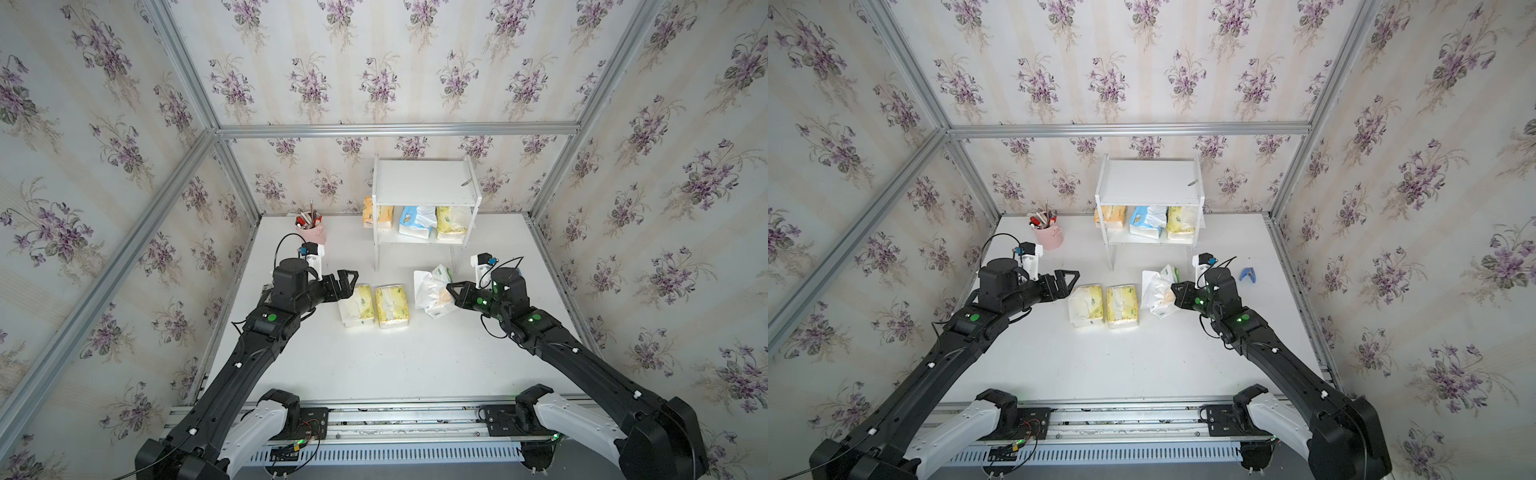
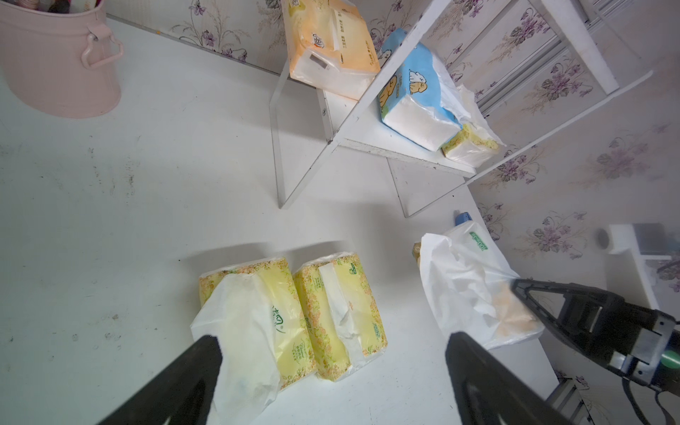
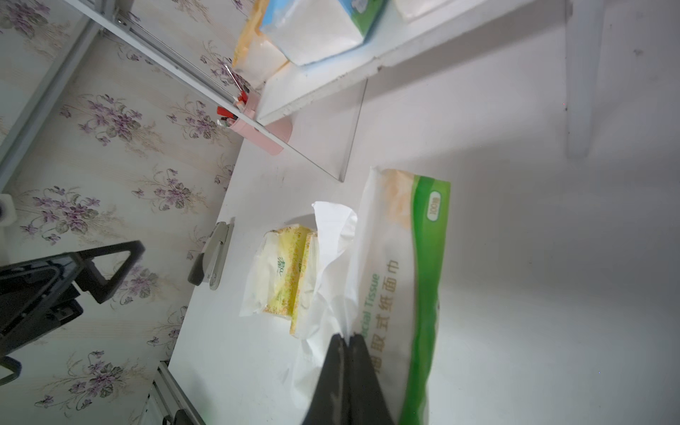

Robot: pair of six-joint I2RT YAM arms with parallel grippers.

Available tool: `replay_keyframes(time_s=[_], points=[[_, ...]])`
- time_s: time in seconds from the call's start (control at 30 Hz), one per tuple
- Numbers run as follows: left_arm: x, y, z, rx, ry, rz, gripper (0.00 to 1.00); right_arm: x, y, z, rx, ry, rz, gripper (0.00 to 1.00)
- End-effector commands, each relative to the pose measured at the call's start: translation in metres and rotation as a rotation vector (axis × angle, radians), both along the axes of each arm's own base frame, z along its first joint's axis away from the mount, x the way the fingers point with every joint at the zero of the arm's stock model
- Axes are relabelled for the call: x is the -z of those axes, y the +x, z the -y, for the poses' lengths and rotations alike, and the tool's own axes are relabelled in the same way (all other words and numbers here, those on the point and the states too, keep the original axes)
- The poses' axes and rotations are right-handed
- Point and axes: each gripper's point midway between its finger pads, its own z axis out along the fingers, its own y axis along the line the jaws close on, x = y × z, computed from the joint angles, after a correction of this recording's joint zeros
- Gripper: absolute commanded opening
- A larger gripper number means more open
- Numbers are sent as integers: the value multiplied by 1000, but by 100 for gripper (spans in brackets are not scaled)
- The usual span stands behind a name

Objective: Remove the tissue boxes from the shelf
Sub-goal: Place the box of tissues at the center of the board.

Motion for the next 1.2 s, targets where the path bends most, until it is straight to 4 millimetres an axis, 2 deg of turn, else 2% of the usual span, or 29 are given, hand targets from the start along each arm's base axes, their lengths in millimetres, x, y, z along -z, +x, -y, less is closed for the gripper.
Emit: replay_keyframes(time_s=[0.0,0.6,0.73,0.9,1.0,1.17], points=[[-8,5,3,-1,-5,30,99,-1,9,-5,3,45,43,0],[2,6,4,-5,17,17,99,87,12,-8,-4,67,-123,1],[2,5,3,-10,20,17,99,96,13,-8,-3,63,-140,8],[3,5,2,-14,28,16,99,104,15,-2,29,30,-143,23],[3,5,0,-20,36,18,99,102,17,1,45,19,-125,35],[3,5,-3,-35,47,19,99,92,18,8,49,-25,-73,42]])
